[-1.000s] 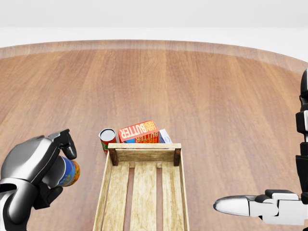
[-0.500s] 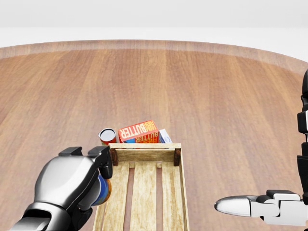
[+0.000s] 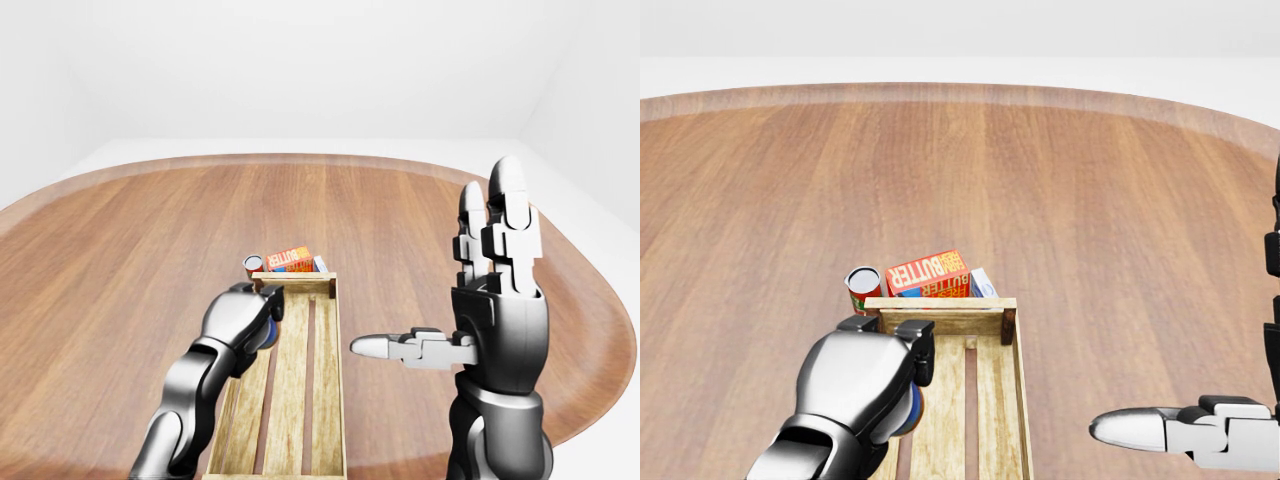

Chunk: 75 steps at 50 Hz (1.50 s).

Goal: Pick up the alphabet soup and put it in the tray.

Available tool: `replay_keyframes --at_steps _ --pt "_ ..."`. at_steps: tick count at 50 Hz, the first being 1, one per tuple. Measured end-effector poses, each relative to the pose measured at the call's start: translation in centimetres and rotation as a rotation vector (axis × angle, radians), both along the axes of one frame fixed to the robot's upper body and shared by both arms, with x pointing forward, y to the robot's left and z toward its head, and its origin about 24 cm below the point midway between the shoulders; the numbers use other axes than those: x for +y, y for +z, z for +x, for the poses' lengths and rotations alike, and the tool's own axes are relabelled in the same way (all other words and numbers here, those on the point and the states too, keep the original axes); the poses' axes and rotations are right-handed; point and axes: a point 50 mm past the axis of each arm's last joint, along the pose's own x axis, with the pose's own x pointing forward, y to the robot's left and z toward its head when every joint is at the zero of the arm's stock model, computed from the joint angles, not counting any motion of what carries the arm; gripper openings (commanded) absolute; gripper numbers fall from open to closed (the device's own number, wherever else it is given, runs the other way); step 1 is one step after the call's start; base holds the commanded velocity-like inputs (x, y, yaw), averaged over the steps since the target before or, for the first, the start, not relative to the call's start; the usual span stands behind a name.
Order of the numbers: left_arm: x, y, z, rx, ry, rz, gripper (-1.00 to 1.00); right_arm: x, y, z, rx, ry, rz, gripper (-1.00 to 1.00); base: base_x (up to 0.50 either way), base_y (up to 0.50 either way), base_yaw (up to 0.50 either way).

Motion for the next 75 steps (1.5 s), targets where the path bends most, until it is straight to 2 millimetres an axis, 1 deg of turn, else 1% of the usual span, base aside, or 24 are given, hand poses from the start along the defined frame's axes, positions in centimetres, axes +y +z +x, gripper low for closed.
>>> replay_keyframes --at_steps 14,28,43,50,51,52,64,75 --pt "-2.1 -3.1 1.4 0.069 -0.045 0.017 -1.0 -0.1 0.0 0.0 -0.003 -0.001 0.001 1.0 0.0 0.0 0.0" --pt "-2.8 -5.8 2.0 0.139 -0.061 0.068 -1.0 0.0 0.0 0.0 -0.002 0.0 0.001 1.0 0.0 0.0 0.0" --pt "-3.0 -7.5 2.7 0.166 -0.058 0.104 -1.0 0.0 0.1 -0.1 -0.005 0.003 -0.001 1.0 0.0 0.0 0.0" --pt "-3.1 -8.0 3.0 0.171 -0.057 0.109 -1.0 0.0 0.1 -0.1 -0.007 0.004 -0.001 1.0 0.0 0.0 0.0" --pt "-3.1 -8.1 3.0 0.172 -0.057 0.109 -0.68 0.1 0.1 -0.1 -0.007 0.004 -0.001 1.0 0.0 0.0 0.0" --pt "-3.1 -8.1 3.1 0.172 -0.057 0.108 1.0 0.1 0.1 -0.1 -0.007 0.004 -0.001 1.0 0.0 0.0 0.0" --pt "-3.2 -8.0 3.3 0.157 -0.057 0.108 1.0 0.0 0.1 -0.1 -0.007 0.002 0.001 1.0 0.0 0.0 0.0" --pt "-3.0 -7.2 3.0 0.141 -0.055 0.105 1.0 0.0 0.0 -0.1 -0.003 0.001 0.003 1.0 0.0 0.0 0.0"
